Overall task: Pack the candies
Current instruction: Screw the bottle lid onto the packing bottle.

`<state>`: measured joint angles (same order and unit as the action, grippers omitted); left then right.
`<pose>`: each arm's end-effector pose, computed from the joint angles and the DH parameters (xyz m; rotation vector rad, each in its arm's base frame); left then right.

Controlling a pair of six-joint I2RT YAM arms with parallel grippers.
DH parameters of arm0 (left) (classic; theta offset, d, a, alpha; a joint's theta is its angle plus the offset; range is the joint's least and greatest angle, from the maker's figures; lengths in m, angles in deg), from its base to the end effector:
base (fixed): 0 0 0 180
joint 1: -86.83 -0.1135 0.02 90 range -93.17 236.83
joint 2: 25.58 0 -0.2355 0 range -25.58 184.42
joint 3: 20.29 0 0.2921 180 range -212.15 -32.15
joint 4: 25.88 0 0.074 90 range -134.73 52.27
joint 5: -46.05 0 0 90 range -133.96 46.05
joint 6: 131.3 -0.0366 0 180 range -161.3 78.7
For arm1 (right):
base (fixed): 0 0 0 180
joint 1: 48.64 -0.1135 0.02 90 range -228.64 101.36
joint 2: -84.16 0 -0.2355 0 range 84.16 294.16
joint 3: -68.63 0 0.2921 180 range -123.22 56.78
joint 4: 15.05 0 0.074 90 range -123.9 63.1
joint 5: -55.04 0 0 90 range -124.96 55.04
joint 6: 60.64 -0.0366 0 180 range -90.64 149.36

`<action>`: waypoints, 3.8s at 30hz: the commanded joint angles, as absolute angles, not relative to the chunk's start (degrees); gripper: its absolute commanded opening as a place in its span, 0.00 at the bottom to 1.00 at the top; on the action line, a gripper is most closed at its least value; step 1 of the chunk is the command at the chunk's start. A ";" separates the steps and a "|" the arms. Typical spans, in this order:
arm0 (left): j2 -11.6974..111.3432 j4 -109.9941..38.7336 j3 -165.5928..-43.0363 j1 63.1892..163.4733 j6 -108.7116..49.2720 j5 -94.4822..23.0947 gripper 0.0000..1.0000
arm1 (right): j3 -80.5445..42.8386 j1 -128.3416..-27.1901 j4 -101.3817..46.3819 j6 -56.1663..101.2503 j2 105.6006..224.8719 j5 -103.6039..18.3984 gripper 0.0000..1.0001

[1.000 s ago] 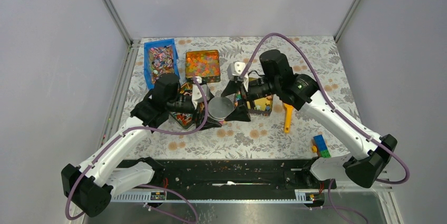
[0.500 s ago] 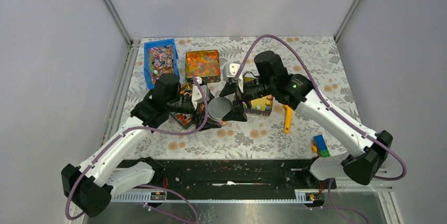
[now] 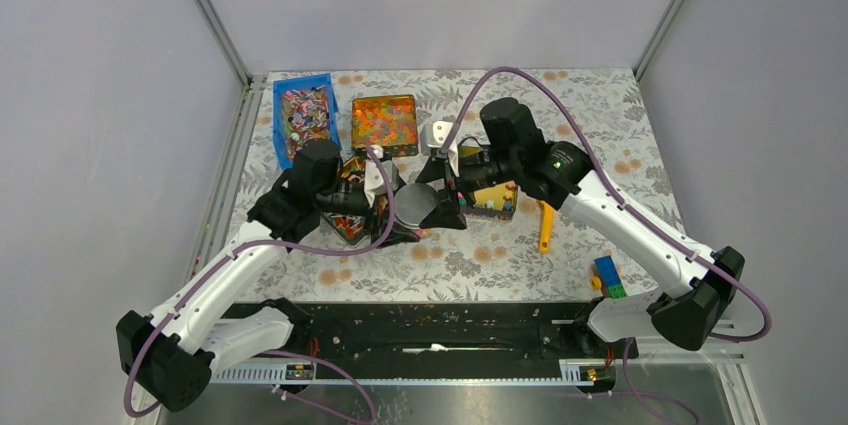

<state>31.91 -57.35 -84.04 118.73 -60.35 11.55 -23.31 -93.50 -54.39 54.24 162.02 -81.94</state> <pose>0.2129 -0.1680 0.3036 1.3656 1.4173 -1.1086 0.2245 0.2611 0.3726 -1.5452 1.2841 1.0421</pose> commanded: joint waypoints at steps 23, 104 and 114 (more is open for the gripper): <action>32.90 -43.70 -88.07 118.91 -56.21 2.31 0.45 | -21.03 -103.66 -47.17 38.82 161.44 -46.93 0.88; 32.11 -46.34 -92.88 121.37 -55.75 9.41 0.34 | -8.64 -101.18 -36.69 38.49 156.17 -64.86 0.29; 33.12 -42.30 -92.36 121.72 -52.92 6.14 0.33 | -9.34 -102.95 -37.22 36.47 157.52 -56.17 0.39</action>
